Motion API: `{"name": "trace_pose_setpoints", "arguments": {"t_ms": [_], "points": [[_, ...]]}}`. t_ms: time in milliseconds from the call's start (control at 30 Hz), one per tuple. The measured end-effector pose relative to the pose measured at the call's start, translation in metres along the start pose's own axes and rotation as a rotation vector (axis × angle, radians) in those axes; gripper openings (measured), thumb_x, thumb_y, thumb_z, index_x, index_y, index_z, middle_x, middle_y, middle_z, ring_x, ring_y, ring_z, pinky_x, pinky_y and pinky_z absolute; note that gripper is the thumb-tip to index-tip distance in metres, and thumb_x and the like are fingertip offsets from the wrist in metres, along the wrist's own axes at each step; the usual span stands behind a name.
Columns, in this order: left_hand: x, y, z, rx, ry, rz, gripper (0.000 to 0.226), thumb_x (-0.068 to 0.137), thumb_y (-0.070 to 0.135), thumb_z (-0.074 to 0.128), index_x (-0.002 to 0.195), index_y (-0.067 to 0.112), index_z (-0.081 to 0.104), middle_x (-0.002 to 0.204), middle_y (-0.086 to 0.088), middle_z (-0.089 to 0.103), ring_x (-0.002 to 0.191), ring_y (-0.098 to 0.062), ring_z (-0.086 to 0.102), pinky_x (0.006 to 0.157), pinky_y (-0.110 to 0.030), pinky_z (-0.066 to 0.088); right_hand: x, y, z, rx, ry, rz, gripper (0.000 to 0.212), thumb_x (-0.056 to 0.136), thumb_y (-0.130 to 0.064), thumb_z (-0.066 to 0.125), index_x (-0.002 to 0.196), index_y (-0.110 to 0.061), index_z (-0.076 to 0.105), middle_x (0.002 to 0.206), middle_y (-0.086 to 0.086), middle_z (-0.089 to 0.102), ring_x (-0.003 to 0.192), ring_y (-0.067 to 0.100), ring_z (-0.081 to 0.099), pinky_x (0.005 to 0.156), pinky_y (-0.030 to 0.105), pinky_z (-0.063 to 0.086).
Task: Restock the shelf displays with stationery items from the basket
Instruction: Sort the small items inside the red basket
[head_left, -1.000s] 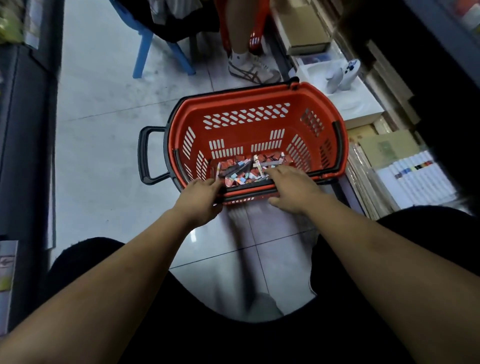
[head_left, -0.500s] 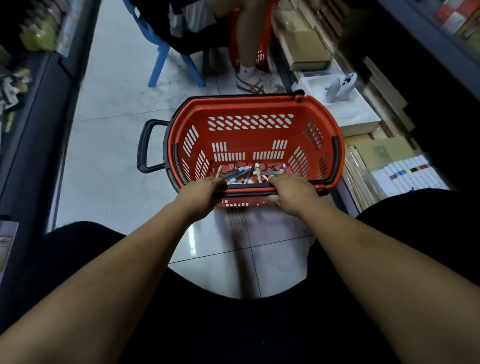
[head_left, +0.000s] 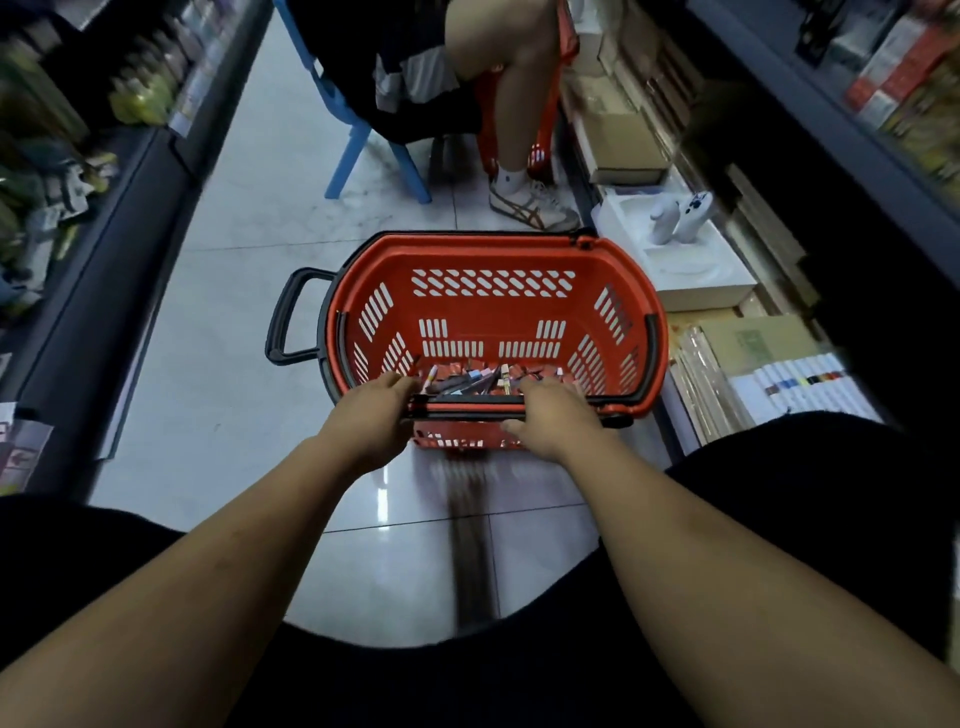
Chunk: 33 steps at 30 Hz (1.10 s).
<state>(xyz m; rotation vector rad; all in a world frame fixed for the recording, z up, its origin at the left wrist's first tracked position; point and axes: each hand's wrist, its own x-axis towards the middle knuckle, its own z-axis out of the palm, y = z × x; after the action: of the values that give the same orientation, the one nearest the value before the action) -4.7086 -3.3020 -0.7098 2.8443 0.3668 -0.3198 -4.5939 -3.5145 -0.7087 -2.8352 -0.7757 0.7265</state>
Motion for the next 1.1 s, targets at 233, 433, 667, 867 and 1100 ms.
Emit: {"name": "trace_pose_setpoints", "arguments": {"t_ms": [233,433,667,867,1100], "points": [[-0.014,-0.002,-0.016,-0.014,0.062,-0.047,0.045,0.097,0.054,0.054,0.129,0.022,0.057,0.121,-0.002,0.063,0.106,-0.022,0.062,0.090,-0.039,0.055,0.005,-0.013,-0.014,0.121,0.014,-0.026,0.065,0.094,-0.060,0.053,0.142,-0.018,0.045,0.136,0.014,0.051,0.126,0.038,0.050,0.105,0.050,0.044],[0.002,-0.009,-0.034,0.012,0.051,0.026,0.053,0.096,0.052,0.057,0.137,0.019,0.052,0.130,-0.005,0.060,0.116,-0.027,0.059,0.097,-0.040,0.050,0.017,-0.019,-0.012,0.119,0.095,-0.023,0.048,0.097,-0.049,0.053,0.132,-0.017,0.049,0.131,0.011,0.054,0.120,0.034,0.052,0.102,0.047,0.046],[0.055,-0.014,-0.040,0.091,-0.063,0.144,0.048,0.096,0.051,0.053,0.132,0.020,0.054,0.124,-0.005,0.061,0.112,-0.028,0.059,0.096,-0.044,0.048,0.035,-0.015,-0.016,0.134,0.069,0.044,0.047,0.097,-0.042,0.057,0.133,-0.012,0.051,0.132,0.015,0.053,0.121,0.035,0.053,0.102,0.047,0.046],[0.126,-0.016,-0.030,0.051,-0.188,0.124,0.063,0.094,0.052,0.060,0.144,0.017,0.045,0.137,-0.010,0.053,0.120,-0.030,0.055,0.103,-0.048,0.047,0.082,-0.006,-0.025,0.175,-0.110,0.111,0.058,0.089,-0.041,0.071,0.133,-0.010,0.050,0.132,0.018,0.054,0.119,0.035,0.054,0.101,0.042,0.048],[0.222,-0.027,0.042,-0.023,-0.483,-0.018,0.069,0.094,0.046,0.066,0.149,0.012,0.040,0.147,-0.015,0.051,0.130,-0.032,0.052,0.107,-0.043,0.044,0.169,0.044,0.001,0.273,-0.292,0.238,0.064,0.089,-0.029,0.076,0.141,-0.005,0.048,0.137,0.014,0.055,0.112,0.027,0.055,0.083,0.028,0.040]]}}
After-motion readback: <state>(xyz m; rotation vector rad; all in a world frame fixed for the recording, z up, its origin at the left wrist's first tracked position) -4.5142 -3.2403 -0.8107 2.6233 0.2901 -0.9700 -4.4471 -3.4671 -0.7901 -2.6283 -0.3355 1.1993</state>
